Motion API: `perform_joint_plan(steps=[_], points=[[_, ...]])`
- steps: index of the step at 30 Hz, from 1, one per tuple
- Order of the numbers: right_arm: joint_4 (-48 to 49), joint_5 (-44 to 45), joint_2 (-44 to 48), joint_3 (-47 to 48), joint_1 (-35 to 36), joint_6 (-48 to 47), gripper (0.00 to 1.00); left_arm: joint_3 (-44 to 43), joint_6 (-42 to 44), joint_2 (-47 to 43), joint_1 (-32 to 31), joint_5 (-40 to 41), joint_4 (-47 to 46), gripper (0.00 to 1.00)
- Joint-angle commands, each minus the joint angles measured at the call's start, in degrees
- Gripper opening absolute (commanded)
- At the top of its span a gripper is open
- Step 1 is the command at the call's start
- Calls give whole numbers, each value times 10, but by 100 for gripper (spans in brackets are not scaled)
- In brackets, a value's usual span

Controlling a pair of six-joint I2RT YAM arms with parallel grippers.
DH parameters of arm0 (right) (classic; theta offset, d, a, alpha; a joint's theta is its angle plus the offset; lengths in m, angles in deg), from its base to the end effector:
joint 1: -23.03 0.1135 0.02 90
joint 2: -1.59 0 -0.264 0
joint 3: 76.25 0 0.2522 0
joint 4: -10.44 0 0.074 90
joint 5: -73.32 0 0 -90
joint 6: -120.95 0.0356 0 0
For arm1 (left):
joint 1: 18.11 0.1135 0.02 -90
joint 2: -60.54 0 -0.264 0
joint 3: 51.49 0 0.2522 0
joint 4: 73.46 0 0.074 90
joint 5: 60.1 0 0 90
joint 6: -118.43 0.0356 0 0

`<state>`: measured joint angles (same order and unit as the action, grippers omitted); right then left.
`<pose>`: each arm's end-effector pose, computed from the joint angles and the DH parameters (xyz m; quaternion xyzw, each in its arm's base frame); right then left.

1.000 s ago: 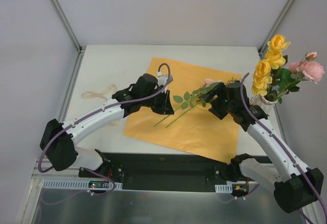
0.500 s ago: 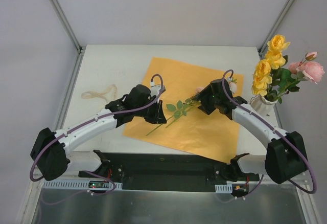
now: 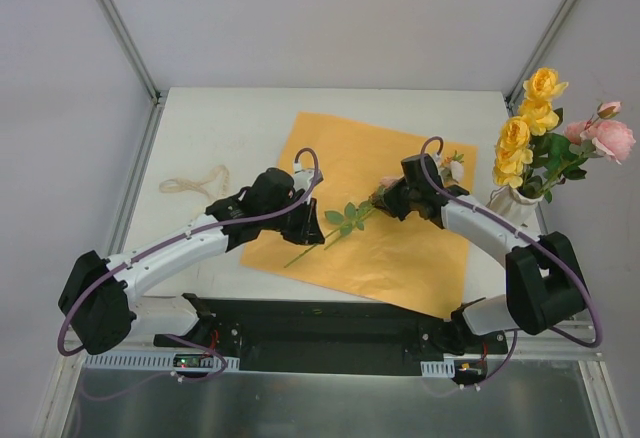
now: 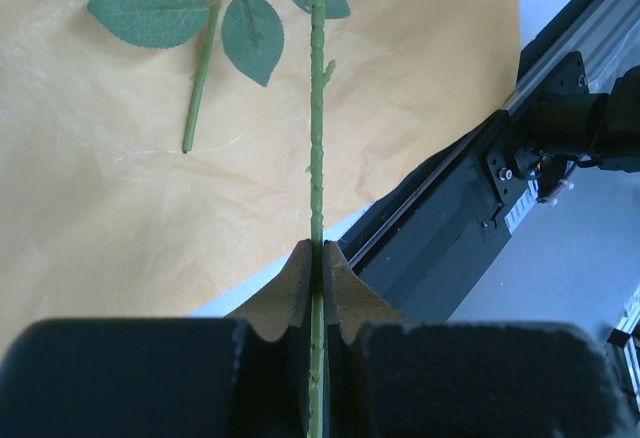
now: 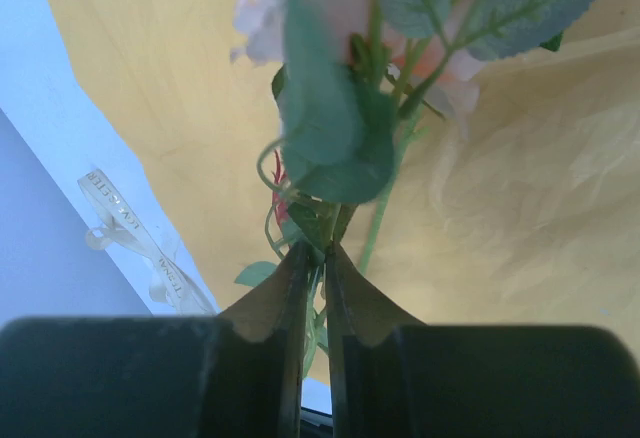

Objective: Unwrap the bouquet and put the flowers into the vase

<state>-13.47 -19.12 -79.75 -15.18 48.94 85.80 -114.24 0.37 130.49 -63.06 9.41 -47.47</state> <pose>0.2651 0.1304 0.2108 0.2221 0.8938 0.2671 0.2838 0.1820 -0.1992 0.2711 0.2108 0.8438 -0.4042 0.2832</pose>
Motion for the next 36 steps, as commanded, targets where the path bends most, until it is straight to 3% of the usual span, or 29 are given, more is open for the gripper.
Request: perform_joint_plan(steps=[1, 3, 7, 8, 11, 14, 20, 25, 28, 32, 36], points=[[-6, 7, 10, 42, 12, -34, 7, 7, 8, -13, -1, -8, -23, 0], [-20, 20, 23, 51, 18, -65, 1, 11, 8, -12, -1, -9, -22, 0], [-23, 57, 64, 57, 32, -135, 1, 15, 12, -10, -1, -26, -21, 0], [-25, 61, 81, 62, 35, -158, 1, 13, 18, -5, -1, -58, -19, 10], [-17, 50, 109, 87, 47, -263, 0, 7, 29, -3, -1, -86, -19, 55], [-18, -25, 138, 124, 56, -383, 0, 3, 39, -22, -1, -78, -19, 80], [-129, -137, 216, 220, 72, -568, 1, -1, 49, -77, 8, -40, -20, 85], [-214, -122, 314, 302, 72, -670, 0, 0, 44, -80, 12, -12, -19, 87], [-225, -25, 386, 332, 73, -734, 0, -5, 42, -66, 12, -24, -21, 89], [-194, 178, 457, 357, 73, -802, 0, -9, 40, -54, 12, -40, -28, 89], [-130, 278, 478, 382, 73, -878, 0, -15, 41, -47, 12, -45, -33, 90]])
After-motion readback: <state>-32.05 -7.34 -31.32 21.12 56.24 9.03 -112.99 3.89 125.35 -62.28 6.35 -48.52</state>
